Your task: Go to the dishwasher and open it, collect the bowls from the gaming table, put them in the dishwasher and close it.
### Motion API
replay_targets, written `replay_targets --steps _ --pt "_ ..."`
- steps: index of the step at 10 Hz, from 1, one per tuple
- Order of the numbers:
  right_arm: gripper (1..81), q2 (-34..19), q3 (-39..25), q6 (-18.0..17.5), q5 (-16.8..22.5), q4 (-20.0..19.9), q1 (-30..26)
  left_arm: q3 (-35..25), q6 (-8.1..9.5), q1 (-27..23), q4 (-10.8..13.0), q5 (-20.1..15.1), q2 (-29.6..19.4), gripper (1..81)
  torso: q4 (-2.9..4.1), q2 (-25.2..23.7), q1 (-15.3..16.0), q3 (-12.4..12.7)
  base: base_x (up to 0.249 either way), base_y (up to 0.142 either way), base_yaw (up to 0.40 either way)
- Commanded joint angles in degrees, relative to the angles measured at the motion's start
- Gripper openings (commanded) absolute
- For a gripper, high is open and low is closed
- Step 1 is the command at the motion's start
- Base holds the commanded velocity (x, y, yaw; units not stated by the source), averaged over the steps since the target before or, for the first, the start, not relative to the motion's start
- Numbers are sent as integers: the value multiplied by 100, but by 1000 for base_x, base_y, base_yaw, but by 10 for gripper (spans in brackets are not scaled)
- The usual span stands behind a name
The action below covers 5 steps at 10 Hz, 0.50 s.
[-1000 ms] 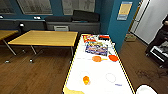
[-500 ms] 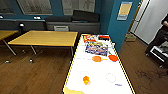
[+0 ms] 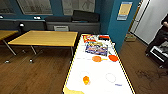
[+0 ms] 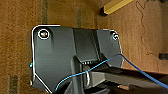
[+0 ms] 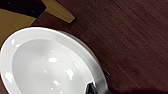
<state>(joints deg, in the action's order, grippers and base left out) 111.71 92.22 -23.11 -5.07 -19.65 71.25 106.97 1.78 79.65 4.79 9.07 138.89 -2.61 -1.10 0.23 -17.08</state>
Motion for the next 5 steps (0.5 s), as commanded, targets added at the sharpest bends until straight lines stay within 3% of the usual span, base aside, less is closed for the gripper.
replay_targets --steps 1,2,5 --pt "10 -88 93 35 200 338 -19 -1060 399 -621 -31 -98 -1068 811 0 0 0 0 0 0 0" --pt "10 56 120 35 182 409 104 -1396 629 -814 -22 -116 -1431 811 0 0 0 0 0 0 0" --pt "10 477 216 35 42 602 297 -2607 1007 -1526 -22 -107 -2582 811 0 0 0 0 0 0 0"
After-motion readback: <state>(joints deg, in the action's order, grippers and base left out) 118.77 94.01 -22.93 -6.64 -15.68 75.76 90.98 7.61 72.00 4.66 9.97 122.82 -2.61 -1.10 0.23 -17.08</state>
